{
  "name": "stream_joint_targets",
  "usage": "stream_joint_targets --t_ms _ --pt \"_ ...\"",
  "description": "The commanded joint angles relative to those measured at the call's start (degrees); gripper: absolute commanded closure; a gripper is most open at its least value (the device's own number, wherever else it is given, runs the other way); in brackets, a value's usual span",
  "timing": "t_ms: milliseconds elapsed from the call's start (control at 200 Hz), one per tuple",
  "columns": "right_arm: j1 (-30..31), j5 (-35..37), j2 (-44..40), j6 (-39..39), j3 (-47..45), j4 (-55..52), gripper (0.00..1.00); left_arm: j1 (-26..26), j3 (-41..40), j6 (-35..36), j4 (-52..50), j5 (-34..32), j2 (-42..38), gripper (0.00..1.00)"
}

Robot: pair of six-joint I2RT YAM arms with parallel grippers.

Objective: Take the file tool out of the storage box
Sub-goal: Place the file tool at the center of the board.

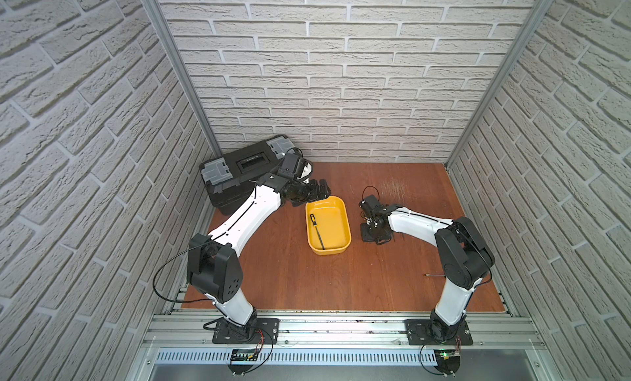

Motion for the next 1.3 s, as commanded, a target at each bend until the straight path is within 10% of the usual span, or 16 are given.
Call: stream_joint_targets --t_ms 0,755,1295 --pt "-0.51 0.17 0.30 0.10 -0.60 1.41 0.97 -0.25 -0.74 0.62 0.43 -0.34 0.14 0.01" --pt "-1.22 -0.44 1.37 0.12 -1.16 2.23 0.97 -0.56 -0.74 0.58 0.61 -0.26 0.78 0.01" --pt "-1.20 -0.08 1.14 -0.73 -0.32 1.63 0.77 -0.87 0.20 0.59 -1.20 -0.58 1.28 0.02"
